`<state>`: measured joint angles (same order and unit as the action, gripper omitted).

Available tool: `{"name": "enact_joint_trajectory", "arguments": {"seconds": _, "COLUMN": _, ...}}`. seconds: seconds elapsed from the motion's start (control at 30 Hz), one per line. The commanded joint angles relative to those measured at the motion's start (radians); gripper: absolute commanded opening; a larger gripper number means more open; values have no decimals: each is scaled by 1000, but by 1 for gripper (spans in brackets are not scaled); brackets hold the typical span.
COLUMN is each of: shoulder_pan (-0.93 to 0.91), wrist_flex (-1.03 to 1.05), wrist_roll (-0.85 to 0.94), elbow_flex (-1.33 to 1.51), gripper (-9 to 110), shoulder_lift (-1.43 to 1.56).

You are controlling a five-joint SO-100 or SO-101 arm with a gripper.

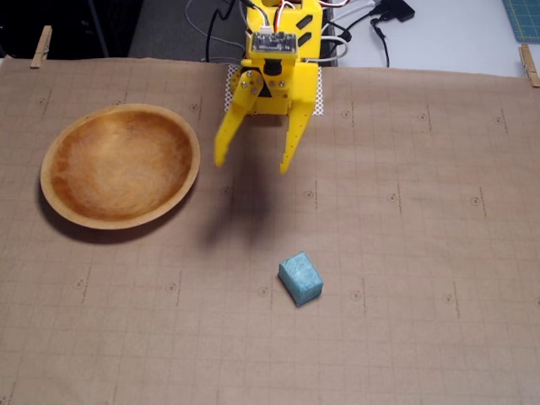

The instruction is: Grasp a blue block and put it in the bowl.

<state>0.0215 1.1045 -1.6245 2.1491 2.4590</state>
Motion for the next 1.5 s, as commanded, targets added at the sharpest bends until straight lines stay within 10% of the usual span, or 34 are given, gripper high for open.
{"name": "enact_joint_trajectory", "arguments": {"seconds": 0.0, "shoulder_pan": -3, "wrist_flex": 0, "wrist_roll": 12, "elbow_flex": -72, "gripper": 53, "shoulder_lift": -9}}
{"name": "enact_joint_trajectory", "arguments": {"seconds": 1.0, "shoulder_pan": 181, "wrist_flex": -1051, "wrist_roll": 60, "elbow_flex": 310, "gripper": 71, "shoulder_lift": -591}}
{"name": "enact_joint_trajectory", "arguments": {"seconds": 1.47, "shoulder_pan": 193, "wrist_flex": -1152, "wrist_roll": 49, "elbow_flex": 491, "gripper": 71, "shoulder_lift": -617}}
